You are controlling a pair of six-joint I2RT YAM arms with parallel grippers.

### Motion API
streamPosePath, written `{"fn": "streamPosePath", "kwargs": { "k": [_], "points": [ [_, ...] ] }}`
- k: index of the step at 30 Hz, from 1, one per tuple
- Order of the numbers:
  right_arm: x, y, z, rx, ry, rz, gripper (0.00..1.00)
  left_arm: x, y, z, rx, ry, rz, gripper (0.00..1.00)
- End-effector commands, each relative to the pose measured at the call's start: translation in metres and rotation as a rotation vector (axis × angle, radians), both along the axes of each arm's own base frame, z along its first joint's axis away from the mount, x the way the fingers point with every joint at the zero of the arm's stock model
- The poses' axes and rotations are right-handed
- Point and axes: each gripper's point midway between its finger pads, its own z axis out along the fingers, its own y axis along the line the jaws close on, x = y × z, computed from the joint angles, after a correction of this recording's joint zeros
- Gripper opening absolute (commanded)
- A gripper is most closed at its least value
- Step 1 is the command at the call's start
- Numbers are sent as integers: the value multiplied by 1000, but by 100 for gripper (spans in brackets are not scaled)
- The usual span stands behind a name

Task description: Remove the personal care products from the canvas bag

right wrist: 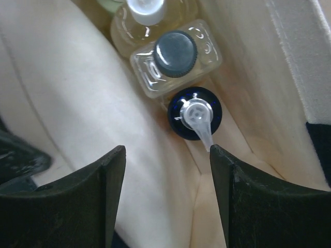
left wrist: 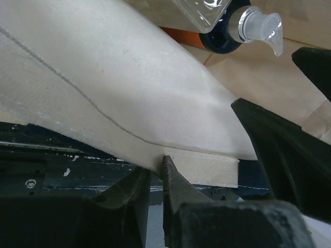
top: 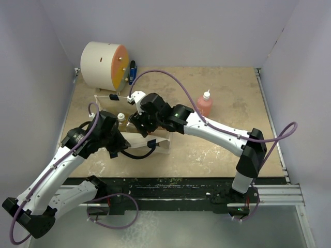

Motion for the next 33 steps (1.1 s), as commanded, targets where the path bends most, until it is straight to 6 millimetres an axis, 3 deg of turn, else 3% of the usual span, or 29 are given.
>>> {"fn": "streamPosePath", "kwargs": {
  "k": [1, 3, 11, 21, 33],
  "points": [
    [13, -1, 18, 29, -83, -37, 69, -9, -1, -3, -4, 12, -54, 14],
    [9, 4, 10, 49, -67, -10, 69, -10, 0, -2, -7, 5, -52, 14],
    [27, 12, -13, 25, -129, -24, 58, -11, -4, 5, -19, 6, -86, 12],
    [39, 17, -37, 0, -153, -34, 58, -11, -3, 5, 3, 15, -99, 11],
    [41, 18, -50, 50, -182, -44, 45, -12, 2, 4, 21, 20, -79, 11]
  ]
}}
